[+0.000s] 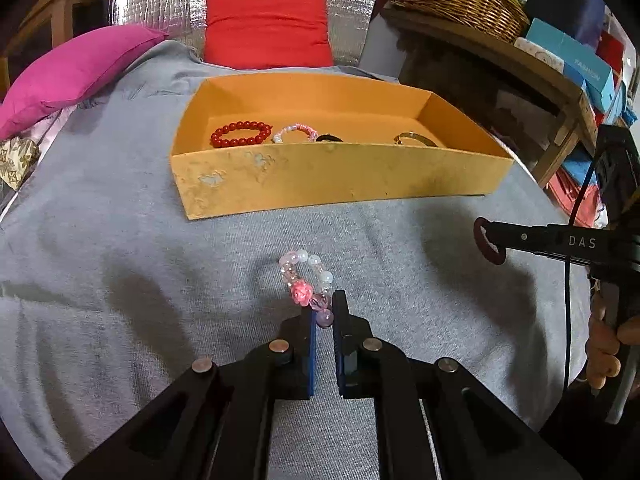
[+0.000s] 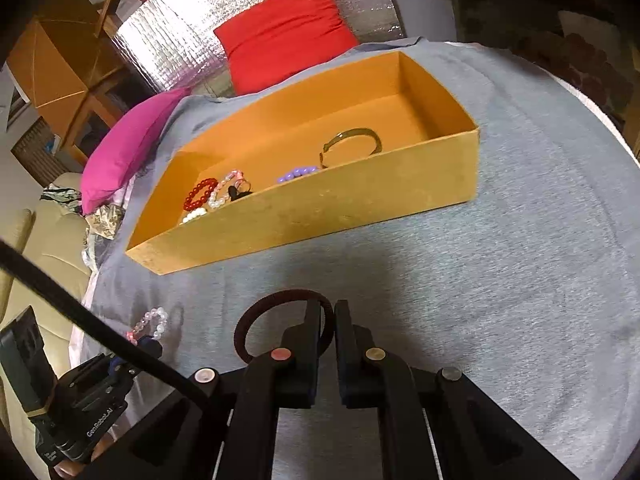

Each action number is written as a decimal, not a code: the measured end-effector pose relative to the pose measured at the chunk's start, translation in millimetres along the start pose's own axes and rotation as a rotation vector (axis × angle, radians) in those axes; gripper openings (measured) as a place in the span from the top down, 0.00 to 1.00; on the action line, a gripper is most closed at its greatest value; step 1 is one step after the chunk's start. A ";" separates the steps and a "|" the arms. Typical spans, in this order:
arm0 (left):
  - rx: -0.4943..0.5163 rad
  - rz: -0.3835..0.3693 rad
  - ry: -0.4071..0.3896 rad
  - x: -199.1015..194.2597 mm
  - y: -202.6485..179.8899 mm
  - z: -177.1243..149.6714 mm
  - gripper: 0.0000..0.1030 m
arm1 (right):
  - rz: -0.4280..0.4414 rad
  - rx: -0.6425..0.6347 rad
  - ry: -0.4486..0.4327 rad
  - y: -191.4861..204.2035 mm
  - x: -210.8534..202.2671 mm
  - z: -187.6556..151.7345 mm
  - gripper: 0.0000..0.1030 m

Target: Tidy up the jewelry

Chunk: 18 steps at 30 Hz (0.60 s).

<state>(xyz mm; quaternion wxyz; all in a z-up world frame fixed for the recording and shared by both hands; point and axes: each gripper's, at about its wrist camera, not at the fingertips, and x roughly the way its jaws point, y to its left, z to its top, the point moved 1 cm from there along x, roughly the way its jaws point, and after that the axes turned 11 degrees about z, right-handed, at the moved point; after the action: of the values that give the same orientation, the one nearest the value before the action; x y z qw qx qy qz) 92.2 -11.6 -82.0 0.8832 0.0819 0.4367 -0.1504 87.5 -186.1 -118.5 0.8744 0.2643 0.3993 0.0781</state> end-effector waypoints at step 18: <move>-0.072 0.079 0.105 10.3 33.8 -8.4 0.44 | -0.078 0.025 0.052 -16.9 11.3 -3.1 0.76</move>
<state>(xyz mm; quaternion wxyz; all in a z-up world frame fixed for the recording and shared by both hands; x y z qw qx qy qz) 103.2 20.5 -94.9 0.8668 0.0750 0.4837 -0.0952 91.6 -195.3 -136.5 0.8627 0.2574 0.4330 0.0458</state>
